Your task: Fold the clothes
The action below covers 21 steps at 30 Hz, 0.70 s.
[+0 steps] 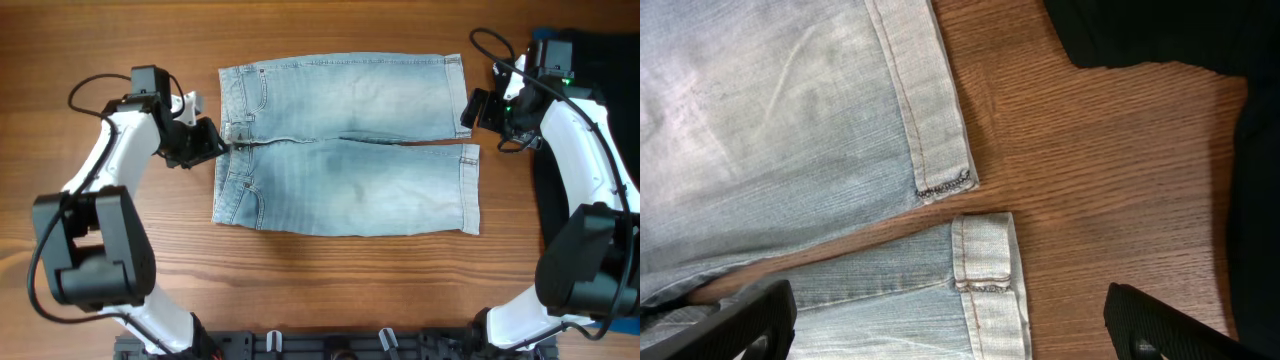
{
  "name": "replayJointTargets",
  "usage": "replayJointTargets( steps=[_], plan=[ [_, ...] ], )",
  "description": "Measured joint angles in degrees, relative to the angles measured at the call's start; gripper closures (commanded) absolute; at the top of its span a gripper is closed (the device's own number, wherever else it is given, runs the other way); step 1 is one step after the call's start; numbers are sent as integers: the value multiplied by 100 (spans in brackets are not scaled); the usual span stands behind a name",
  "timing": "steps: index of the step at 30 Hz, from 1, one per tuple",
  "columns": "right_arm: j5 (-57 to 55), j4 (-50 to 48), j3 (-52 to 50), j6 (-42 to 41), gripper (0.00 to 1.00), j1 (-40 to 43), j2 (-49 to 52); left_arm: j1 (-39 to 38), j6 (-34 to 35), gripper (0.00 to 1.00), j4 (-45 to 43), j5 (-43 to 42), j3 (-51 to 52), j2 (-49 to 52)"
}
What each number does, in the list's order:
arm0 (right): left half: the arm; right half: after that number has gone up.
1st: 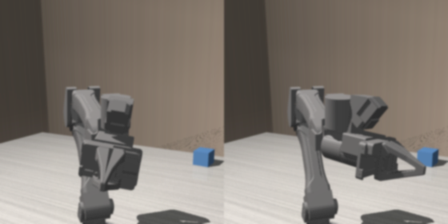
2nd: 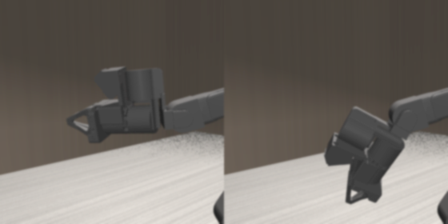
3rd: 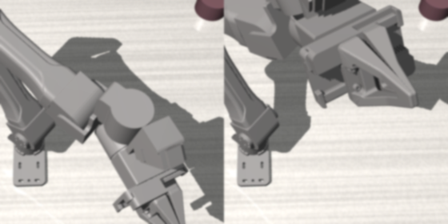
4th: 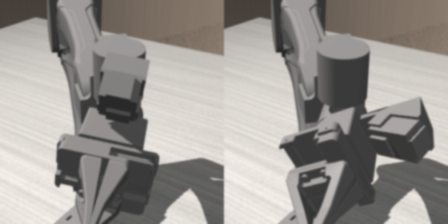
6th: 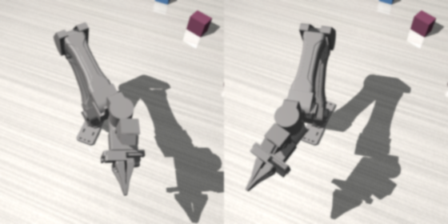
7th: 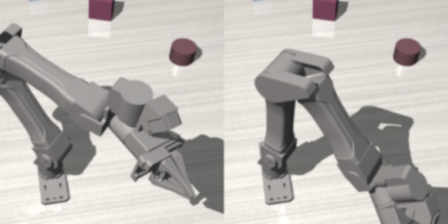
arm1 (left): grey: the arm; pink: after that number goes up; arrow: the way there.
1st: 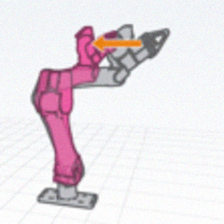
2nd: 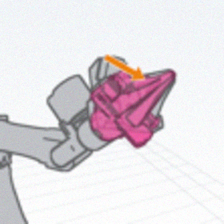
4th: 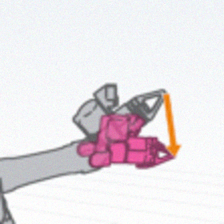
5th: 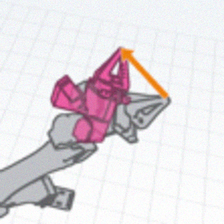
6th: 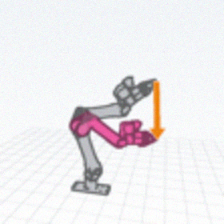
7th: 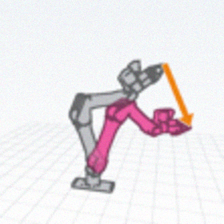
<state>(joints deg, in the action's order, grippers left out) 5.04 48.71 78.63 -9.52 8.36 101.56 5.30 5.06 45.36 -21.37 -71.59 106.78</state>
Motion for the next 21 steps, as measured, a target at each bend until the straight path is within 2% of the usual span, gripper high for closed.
replayJointTargets(
  steps=[6,9,13,20,21],
  plan=[
    [-20,-7,0,0,1,0,0,-42,0,57,-378,-654,0,625],
    [-20,-7,0,0,1,0,0,-42,0,61,-435,-887,0,693],
    [-20,-7,0,0,0,0,0,-44,0,60,-433,-1309,0,695],
    [-20,-7,0,0,1,0,0,-44,0,62,-170,-1497,0,695],
    [-20,-9,0,0,1,0,0,-44,0,65,-162,-1497,0,695]
  ],
)
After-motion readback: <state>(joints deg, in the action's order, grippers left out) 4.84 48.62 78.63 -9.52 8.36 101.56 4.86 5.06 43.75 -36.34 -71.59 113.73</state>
